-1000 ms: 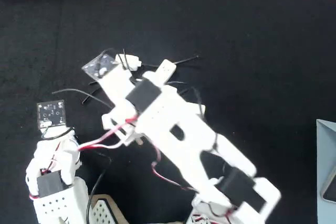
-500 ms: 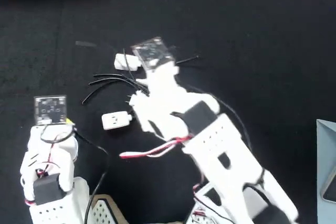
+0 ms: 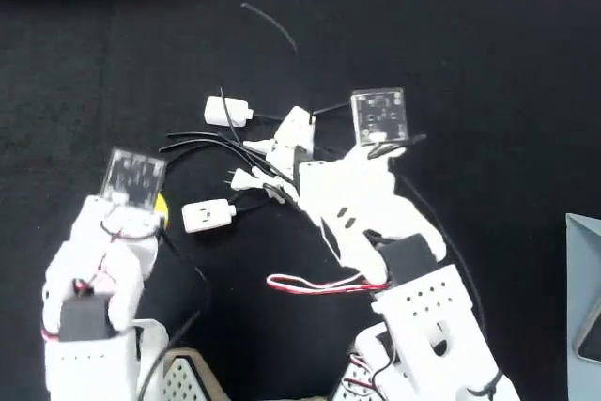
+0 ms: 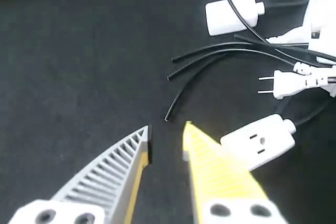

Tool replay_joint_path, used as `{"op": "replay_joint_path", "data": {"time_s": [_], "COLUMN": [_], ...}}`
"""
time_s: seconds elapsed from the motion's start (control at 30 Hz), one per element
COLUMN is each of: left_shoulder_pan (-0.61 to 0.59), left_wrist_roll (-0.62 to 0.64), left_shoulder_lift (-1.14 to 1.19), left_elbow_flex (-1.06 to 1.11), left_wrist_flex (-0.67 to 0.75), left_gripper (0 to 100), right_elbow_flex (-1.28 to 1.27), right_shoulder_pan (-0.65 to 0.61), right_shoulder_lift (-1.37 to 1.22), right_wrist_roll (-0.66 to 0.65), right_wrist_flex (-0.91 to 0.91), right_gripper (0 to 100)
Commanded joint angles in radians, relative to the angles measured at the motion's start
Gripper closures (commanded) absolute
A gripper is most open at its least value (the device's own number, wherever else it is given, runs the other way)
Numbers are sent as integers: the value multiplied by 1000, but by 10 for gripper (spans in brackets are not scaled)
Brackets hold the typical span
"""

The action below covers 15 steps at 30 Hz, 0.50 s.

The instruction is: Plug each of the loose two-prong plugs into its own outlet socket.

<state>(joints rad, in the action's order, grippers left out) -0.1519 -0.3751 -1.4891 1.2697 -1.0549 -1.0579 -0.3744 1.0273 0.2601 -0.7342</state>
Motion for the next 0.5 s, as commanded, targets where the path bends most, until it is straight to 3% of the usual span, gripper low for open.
{"op": "replay_joint_path", "data": {"time_s": [0.0,0.2,0.47], "left_shoulder_pan": [16,68,209], "left_wrist_roll": [-14,-149,-155], "left_shoulder_lift": [414,856,1146], "left_elbow_flex": [-288,-530,-601], "left_wrist_flex": [-25,-132,-68], "left_gripper": [799,741,740], "right_elbow_flex": [1,-2,-27], "right_shoulder_pan": [15,15,15], "right_shoulder_lift": [22,22,22], "right_wrist_roll": [18,18,18], "right_wrist_flex": [25,23,38], "right_gripper": [987,987,987]}}
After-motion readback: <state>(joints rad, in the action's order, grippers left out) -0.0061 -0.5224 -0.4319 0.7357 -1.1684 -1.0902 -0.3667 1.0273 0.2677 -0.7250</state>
